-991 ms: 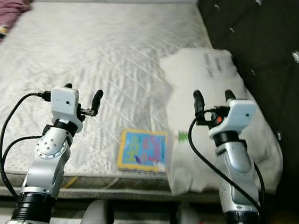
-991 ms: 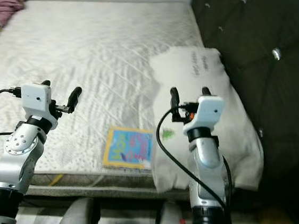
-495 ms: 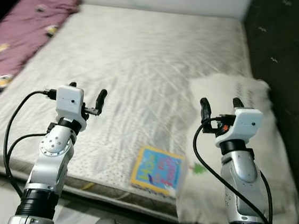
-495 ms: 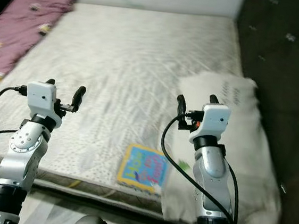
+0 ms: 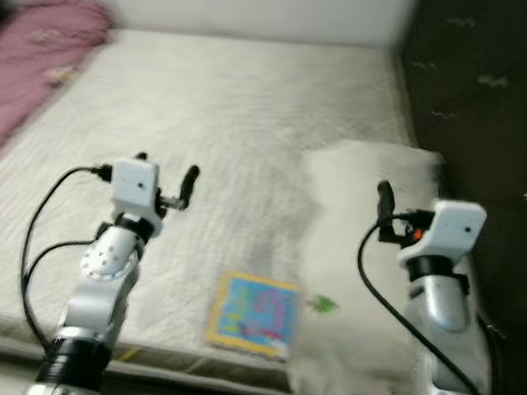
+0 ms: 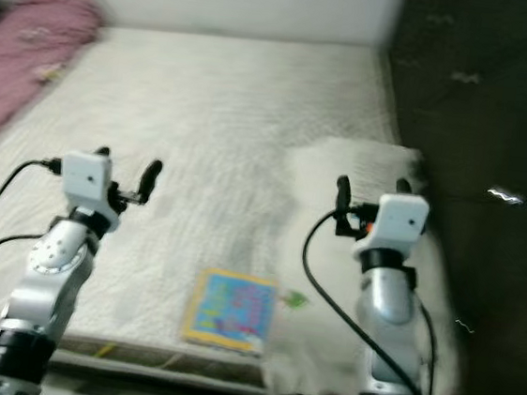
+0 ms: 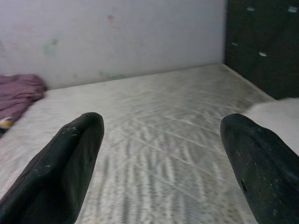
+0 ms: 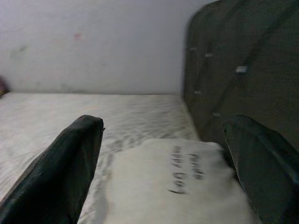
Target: Clean up the room
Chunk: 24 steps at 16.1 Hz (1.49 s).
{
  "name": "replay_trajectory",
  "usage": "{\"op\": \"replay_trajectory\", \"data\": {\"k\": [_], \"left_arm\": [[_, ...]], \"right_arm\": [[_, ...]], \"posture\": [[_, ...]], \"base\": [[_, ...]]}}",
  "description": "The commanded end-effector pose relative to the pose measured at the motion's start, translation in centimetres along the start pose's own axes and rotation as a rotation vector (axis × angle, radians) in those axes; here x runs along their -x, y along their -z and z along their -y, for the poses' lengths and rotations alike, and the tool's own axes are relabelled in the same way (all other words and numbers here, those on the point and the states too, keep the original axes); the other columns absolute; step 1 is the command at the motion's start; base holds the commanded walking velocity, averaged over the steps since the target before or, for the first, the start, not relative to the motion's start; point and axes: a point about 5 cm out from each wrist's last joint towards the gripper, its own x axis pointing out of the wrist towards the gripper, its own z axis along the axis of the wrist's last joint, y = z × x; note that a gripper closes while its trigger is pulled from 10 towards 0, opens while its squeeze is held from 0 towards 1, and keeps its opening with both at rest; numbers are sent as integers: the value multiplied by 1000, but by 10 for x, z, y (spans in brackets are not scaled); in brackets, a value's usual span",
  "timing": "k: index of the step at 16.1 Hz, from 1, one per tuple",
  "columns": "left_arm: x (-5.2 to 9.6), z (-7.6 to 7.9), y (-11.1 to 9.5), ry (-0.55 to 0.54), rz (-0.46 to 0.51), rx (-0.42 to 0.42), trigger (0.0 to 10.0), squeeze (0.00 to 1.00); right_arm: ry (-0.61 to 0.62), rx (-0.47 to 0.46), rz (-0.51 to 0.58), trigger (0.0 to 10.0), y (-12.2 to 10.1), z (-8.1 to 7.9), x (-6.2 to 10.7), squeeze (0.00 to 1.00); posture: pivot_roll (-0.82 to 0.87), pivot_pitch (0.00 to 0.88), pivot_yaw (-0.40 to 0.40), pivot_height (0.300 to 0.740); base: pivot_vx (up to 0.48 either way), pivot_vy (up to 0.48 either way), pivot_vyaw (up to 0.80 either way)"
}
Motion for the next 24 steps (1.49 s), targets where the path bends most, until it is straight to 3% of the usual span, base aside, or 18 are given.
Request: {"op": "replay_trajectory", "data": {"k": [1, 3, 7, 10, 13, 17, 20, 24], "left_arm": [[6, -11, 6, -33, -29, -12, 10000, 0], [1, -3, 6, 8, -37, -3, 10000, 0], [0, -3, 5, 6, -34, 10, 10000, 0], [6, -4, 10, -11, -51, 21, 10000, 0], [15, -5, 10, -59, -45, 20, 10000, 0], [40, -20, 17, -177, -66, 26, 10000, 0], [43, -19, 18, -175, -78, 34, 10000, 0], [35, -15, 17, -129, -81, 57, 10000, 0]], "right_arm": [[-10, 3, 12, 10000, -4, -8, 0, 0], [52, 16, -6, 10000, -3, -1, 8, 0], [44, 21, -18, 10000, -3, -1, 15, 0], [30, 22, -19, 10000, -6, -5, 12, 0], [-34, 14, -37, 10000, -2, -12, 6, 0], [-163, -1, -48, 10000, -2, -33, -9, 0], [-166, -1, -49, 10000, -2, -32, -12, 0], [-137, 5, -52, 10000, -2, -24, -7, 0]], "posture": [[-120, 0, 121, 740], [-146, 0, 142, 740], [-150, 0, 120, 740], [-149, 0, 116, 740], [-61, 0, 36, 740], [7, 0, -45, 740], [4, 0, -40, 740], [-35, 0, -7, 740]], "base": [[0, 0, 0], [0, 0, 0], [0, 0, -666], [0, 0, 0], [0, 0, 0], [0, 0, 0], [0, 0, 0], [0, 432, -481]]}}
